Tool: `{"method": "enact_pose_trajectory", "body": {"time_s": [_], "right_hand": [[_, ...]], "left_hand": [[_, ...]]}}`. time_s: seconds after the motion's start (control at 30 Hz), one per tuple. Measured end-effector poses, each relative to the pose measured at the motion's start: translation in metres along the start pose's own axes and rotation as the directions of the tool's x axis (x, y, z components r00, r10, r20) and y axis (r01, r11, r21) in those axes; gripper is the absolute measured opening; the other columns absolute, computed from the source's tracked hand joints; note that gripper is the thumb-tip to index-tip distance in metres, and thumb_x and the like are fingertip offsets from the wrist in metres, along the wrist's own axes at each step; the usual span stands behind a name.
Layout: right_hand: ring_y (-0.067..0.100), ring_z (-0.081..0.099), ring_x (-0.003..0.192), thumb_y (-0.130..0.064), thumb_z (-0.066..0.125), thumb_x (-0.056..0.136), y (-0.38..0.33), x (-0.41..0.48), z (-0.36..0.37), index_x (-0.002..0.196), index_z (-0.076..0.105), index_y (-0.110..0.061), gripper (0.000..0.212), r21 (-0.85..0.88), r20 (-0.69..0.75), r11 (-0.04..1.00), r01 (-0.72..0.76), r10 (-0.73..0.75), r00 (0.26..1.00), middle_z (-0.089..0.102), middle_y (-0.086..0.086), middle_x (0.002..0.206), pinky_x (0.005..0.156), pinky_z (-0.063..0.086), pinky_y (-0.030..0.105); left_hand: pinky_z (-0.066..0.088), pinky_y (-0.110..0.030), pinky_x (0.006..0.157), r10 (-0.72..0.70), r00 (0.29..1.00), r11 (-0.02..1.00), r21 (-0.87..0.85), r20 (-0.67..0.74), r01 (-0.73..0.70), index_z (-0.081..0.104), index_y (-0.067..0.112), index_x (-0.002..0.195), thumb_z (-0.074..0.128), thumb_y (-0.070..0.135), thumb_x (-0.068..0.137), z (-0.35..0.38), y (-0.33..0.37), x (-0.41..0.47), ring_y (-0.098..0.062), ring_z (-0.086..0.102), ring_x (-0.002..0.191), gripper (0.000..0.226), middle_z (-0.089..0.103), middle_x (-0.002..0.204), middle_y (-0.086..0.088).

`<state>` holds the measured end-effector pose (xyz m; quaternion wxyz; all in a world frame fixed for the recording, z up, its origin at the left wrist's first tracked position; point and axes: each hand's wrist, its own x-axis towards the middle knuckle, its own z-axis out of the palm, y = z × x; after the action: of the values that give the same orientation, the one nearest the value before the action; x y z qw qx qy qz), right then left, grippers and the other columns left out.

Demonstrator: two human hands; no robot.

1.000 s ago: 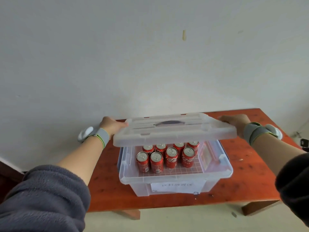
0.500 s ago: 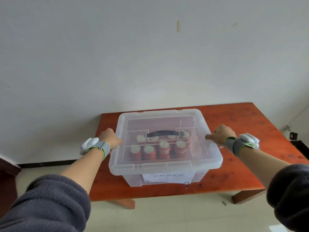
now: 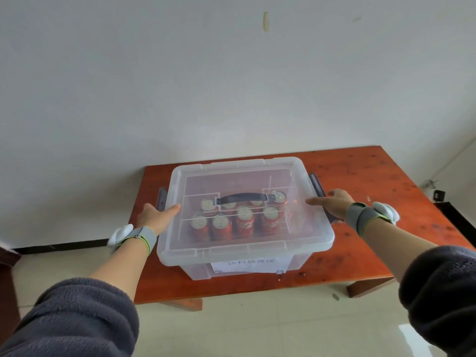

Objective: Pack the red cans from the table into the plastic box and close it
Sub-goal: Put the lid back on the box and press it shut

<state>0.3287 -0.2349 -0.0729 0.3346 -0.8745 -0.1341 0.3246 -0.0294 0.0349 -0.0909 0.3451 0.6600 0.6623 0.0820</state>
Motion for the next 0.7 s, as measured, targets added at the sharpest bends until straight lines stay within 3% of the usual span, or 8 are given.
{"method": "enact_pose_trajectory", "body": {"time_s": [0.1,0.17,0.33,0.53,0.7], "right_hand": [[0.029,0.067,0.079,-0.047,0.072,0.076,-0.005,-0.003,0.010,0.115,0.059,-0.010,0.055,-0.157,-0.074,0.986,0.054,-0.067,0.995,0.069,0.009,0.100,0.076,0.058,0.043],[0.032,0.062,0.085,-0.049,0.060,0.083,-0.005,-0.009,0.021,0.109,0.057,-0.011,0.046,-0.248,-0.119,0.967,0.062,-0.094,0.988,0.067,0.012,0.104,0.080,0.053,0.042],[0.039,0.059,0.091,-0.046,0.050,0.091,-0.004,-0.017,0.033,0.110,0.051,-0.005,0.046,-0.332,-0.216,0.942,0.043,-0.121,0.969,0.062,0.019,0.108,0.079,0.047,0.042],[0.043,0.058,0.099,-0.044,0.048,0.095,-0.006,-0.020,0.036,0.108,0.050,-0.001,0.045,-0.410,-0.252,0.910,0.053,-0.169,0.953,0.062,0.025,0.111,0.077,0.041,0.042],[0.042,0.058,0.089,-0.039,0.042,0.096,-0.010,-0.025,0.038,0.096,0.043,-0.006,0.033,-0.446,-0.255,0.893,0.063,-0.194,0.947,0.063,0.026,0.106,0.068,0.037,0.039]], "left_hand": [[0.051,-0.042,0.085,0.045,0.999,0.998,-0.053,0.018,-0.044,0.061,-0.002,0.108,0.069,0.050,0.078,0.000,0.004,0.001,-0.038,0.062,0.098,0.061,0.065,0.111,-0.022],[0.050,-0.044,0.088,0.059,0.997,0.997,-0.057,0.042,-0.057,0.060,-0.003,0.111,0.066,0.046,0.083,0.002,0.008,-0.001,-0.039,0.062,0.101,0.057,0.065,0.113,-0.024],[0.046,-0.043,0.089,0.063,0.998,0.997,0.055,-0.005,-0.062,0.050,-0.004,0.125,0.057,0.048,0.089,0.005,0.012,-0.010,-0.043,0.056,0.113,0.064,0.057,0.127,-0.025],[0.046,-0.043,0.090,0.069,0.997,0.994,0.084,-0.017,-0.067,0.049,-0.005,0.124,0.054,0.047,0.091,0.004,0.015,-0.013,-0.044,0.056,0.113,0.062,0.057,0.127,-0.026],[0.045,-0.045,0.092,0.085,0.993,0.988,0.132,-0.077,-0.075,0.050,-0.007,0.121,0.050,0.040,0.095,0.009,0.022,-0.022,-0.047,0.055,0.114,0.053,0.056,0.126,-0.030]]}}
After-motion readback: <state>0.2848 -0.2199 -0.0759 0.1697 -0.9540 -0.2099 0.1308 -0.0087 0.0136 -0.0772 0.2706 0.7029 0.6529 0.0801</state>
